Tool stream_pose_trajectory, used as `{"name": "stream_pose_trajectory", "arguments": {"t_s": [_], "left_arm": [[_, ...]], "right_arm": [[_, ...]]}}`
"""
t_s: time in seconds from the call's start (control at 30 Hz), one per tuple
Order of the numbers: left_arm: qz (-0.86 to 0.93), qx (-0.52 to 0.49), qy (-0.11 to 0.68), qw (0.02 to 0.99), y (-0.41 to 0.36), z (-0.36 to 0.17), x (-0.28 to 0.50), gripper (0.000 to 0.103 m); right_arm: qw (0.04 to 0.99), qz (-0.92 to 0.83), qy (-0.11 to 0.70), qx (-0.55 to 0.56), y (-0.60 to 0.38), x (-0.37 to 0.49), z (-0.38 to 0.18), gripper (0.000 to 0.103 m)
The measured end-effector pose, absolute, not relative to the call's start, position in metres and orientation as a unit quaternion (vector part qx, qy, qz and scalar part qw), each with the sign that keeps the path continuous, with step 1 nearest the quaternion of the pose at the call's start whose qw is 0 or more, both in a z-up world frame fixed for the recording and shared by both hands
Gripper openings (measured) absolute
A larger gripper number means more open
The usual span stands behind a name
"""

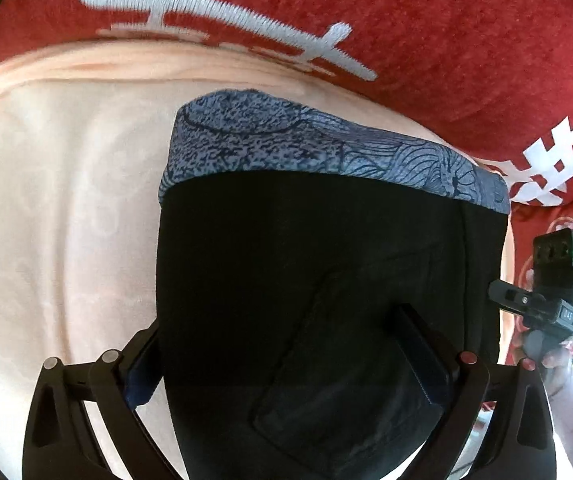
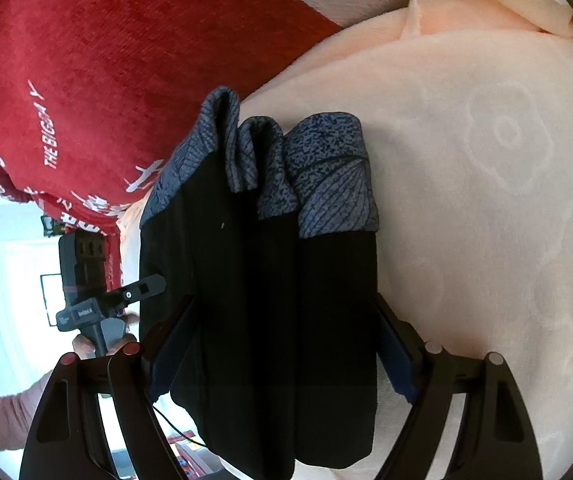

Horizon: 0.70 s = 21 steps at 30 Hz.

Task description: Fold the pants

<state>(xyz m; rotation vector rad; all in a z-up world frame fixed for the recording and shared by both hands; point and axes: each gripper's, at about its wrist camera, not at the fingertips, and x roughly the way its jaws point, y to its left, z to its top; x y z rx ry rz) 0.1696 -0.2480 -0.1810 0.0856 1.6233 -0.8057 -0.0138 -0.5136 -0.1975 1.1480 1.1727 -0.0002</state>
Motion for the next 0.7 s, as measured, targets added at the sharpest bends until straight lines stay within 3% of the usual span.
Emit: {"name": "stream_pose_trajectory", "arguments": {"t_s": [0.07, 0.2, 0.3, 0.7], "left_arm": [[-0.353, 0.047, 0.690, 0.631, -0.250, -0.170, 0.163, 0.085], [-0.351, 0.052, 0.669, 0.653, -0.249, -0.148, 0.151, 0.064], [-0.348, 0.047, 0.664, 0.660, -0.246, -0.136, 0.147, 0.059], [-0.333, 0.044, 0.681, 0.651, -0.180, -0.096, 0.097, 0.059]], "right_arm": [[0.676, -0.012, 0.530, 0.511, -0.517, -0.015, -0.196, 0.081], [0.672, -0.027, 0.536, 0.510, -0.516, -0.015, -0.188, 0.052], [0.680, -0.021, 0.526, 0.511, -0.514, -0.019, -0.178, 0.043], [0.663, 0.019, 0.515, 0.542, -0.479, -0.053, -0.133, 0.039]]}}
